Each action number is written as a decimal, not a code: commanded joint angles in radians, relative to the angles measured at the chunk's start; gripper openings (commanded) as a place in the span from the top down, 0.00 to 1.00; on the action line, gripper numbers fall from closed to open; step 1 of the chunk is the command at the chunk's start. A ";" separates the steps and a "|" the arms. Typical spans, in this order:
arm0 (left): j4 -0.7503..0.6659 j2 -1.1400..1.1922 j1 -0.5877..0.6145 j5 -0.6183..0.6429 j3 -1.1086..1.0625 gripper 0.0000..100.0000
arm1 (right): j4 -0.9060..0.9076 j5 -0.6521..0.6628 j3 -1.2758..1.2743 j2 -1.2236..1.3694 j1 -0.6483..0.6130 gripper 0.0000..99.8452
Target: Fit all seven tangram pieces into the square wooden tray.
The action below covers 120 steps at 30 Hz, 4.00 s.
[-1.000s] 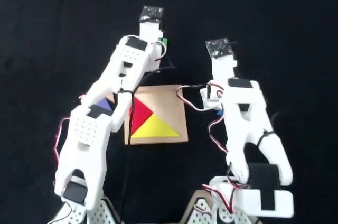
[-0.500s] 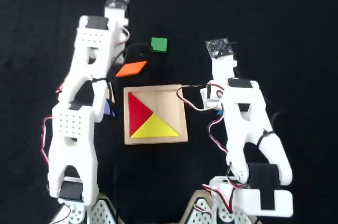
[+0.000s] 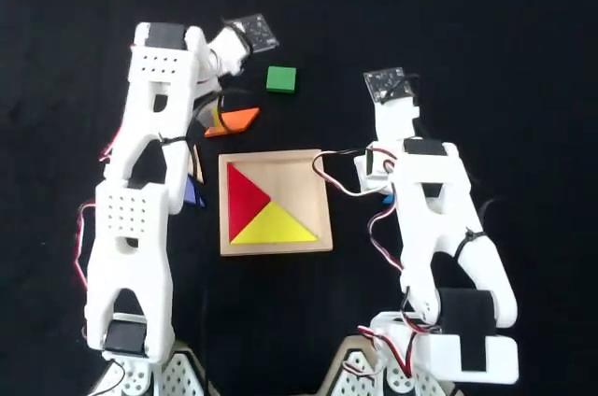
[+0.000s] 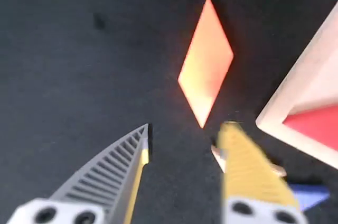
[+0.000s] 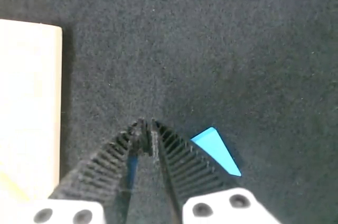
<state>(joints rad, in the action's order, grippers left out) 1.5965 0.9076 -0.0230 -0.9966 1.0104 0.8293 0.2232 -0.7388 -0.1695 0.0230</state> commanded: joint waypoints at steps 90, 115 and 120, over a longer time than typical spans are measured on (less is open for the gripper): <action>-0.445 -1.046 -0.601 -0.743 -1.483 0.97 | -0.269 -0.170 -0.028 -0.039 0.310 0.99; -0.652 -1.045 -0.578 -0.384 -1.497 0.75 | -0.282 -0.163 -0.039 -0.039 0.273 0.99; -0.624 -1.062 -0.538 -0.373 -1.486 0.75 | -0.282 -0.163 -0.039 -0.039 0.273 0.99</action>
<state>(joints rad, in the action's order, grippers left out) 0.9551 -0.0974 -0.6122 -1.3894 -0.5347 0.5654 0.0621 -0.7818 -0.1695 0.3115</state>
